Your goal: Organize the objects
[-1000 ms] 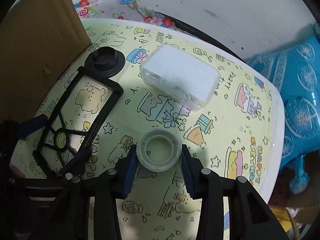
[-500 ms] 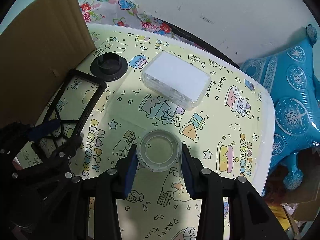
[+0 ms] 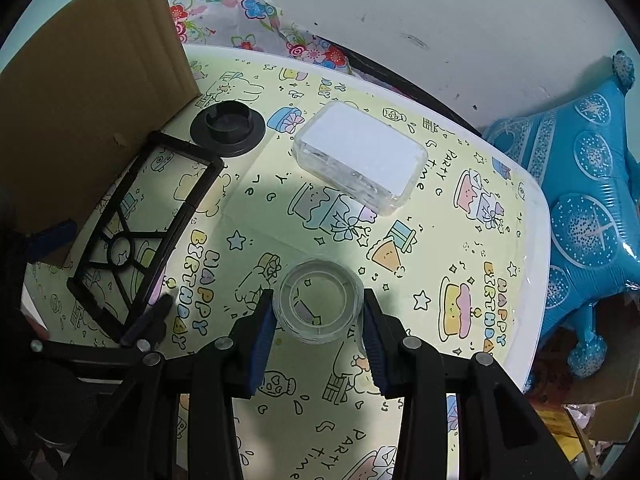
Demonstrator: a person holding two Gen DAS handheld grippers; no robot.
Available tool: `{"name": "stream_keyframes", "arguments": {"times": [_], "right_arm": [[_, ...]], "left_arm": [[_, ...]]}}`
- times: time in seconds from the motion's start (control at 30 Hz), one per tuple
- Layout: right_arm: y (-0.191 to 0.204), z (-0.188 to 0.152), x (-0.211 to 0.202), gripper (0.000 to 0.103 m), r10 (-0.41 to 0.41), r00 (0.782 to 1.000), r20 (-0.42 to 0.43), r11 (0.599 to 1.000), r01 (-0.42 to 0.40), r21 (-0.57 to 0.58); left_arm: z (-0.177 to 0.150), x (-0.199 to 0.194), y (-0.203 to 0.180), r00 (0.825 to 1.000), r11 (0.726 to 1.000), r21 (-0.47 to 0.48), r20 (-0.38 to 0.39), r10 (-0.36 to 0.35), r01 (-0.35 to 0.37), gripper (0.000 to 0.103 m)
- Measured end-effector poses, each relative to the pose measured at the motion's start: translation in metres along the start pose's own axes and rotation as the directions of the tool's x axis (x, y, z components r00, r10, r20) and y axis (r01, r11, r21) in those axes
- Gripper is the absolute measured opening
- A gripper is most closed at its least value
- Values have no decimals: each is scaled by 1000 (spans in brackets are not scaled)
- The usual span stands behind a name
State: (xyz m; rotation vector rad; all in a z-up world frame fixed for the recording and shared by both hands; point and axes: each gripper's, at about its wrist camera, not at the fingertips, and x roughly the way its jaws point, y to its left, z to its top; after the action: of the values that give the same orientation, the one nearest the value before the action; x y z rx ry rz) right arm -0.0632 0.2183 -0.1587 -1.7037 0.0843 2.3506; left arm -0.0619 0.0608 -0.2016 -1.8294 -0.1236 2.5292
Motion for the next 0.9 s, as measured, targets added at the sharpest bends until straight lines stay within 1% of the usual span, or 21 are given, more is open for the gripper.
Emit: {"name": "stream_keyframes", "arguments": {"times": [0.07,0.1,0.13,0.23,0.37,0.4,0.43,0.47,0.5,0.57,0.6,0.63,0.7,0.73,0.83,0.9], "right_arm": [[-2,0,0,43,-2,1000,-1,1000,2,4],[-3,0,1,43,-3,1000,-2,1000,3,9],[-4,0,0,43,-3,1000,-2,1000,3,11],[-8,-1,0,44,-7,1000,-2,1000,7,19],[-13,-3,-2,43,-14,1000,-1,999,14,33],[-14,-4,-2,43,-15,1000,-3,999,15,37],[-16,-5,-2,43,-16,1000,-3,999,16,40],[-17,-6,-3,43,-16,1000,-4,999,16,43],[-18,-7,-3,44,-14,1000,-6,999,14,46],[-19,-9,-4,44,-14,1000,-6,999,15,50],[-19,-10,-4,44,-13,1000,-6,999,13,50],[-19,-10,-5,44,-13,1000,-2,999,13,51],[-18,-10,-6,43,-10,1000,1,999,10,50],[-17,-9,-7,43,-10,1000,3,999,9,48],[-14,-10,-7,44,-6,1000,5,999,6,41],[-13,-10,-7,44,-5,1000,5,999,5,39]], "left_arm": [[0,2,-3,1000,1000,28,12,3,-3,100],[-1,3,-2,1000,999,24,10,-27,26,93],[0,5,-1,999,999,10,6,-49,49,92],[-1,10,-6,998,997,47,1,-64,64,90],[-5,13,-23,994,986,121,6,-113,111,90],[-5,14,-24,991,983,124,7,-133,131,88],[-4,13,-24,988,981,117,11,-154,152,82],[-2,12,-21,986,981,106,16,-168,166,80],[1,11,-17,986,983,93,26,-164,161,79],[6,10,-6,991,990,70,51,-124,121,80],[9,9,-4,994,994,55,56,-97,94,86],[10,9,-2,996,997,36,57,-70,68,94],[16,16,7,998,1000,0,50,-26,26,103],[20,20,7,999,1000,-14,44,-11,12,103],[28,34,2,1000,999,-36,6,-11,12,103],[34,37,-4,1000,1000,-22,10,2,-2,103]]}}
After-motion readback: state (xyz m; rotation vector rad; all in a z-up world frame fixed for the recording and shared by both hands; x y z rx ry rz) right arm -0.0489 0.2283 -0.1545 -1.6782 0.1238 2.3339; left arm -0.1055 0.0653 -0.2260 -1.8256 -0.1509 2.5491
